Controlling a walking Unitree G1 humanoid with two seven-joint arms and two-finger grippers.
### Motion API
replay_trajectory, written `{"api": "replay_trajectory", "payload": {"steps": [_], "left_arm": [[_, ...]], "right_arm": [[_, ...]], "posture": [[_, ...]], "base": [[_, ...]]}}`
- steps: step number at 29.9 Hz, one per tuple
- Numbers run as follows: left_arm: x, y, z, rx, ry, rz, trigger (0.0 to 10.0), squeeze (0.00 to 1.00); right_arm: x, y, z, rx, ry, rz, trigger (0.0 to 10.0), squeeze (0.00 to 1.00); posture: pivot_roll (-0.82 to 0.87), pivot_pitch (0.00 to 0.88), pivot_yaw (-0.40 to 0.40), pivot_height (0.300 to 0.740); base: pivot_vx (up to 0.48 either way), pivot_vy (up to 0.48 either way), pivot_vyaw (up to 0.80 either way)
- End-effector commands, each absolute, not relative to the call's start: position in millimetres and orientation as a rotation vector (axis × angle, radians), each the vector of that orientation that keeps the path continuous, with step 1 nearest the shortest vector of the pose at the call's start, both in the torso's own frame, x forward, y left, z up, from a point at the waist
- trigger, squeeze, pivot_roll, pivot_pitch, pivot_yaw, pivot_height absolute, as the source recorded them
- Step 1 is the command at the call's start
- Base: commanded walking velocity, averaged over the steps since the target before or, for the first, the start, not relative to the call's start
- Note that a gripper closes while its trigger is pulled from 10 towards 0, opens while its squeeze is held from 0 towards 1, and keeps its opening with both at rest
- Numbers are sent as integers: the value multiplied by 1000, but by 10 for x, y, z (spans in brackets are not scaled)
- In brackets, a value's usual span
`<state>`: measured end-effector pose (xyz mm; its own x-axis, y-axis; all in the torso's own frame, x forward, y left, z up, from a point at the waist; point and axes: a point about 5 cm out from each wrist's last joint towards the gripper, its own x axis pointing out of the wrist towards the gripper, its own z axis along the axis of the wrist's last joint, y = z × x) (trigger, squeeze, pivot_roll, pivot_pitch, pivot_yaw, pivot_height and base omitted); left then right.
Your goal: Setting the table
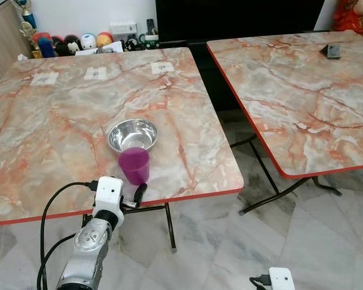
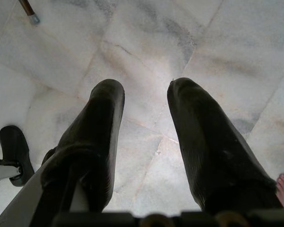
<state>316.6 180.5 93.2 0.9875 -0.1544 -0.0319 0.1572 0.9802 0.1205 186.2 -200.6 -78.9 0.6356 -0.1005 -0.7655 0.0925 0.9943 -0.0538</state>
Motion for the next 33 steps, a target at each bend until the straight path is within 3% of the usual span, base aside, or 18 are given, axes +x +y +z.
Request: {"api": "replay_trajectory", "payload": {"steps": [1,33], "left_arm": [[3175,1806,917,120,24,-149,10000,0],[3403,1625,904,51,11,-138,10000,0]], "right_arm": [[1828,-2002,-807,-7,886,-115,10000,0],[1843,-2016,-799,-16,885,-116,10000,0]], "posture": [[4,122,1,740],[-16,112,-10,740]], "base": [[0,0,0],[0,0,0]]}}
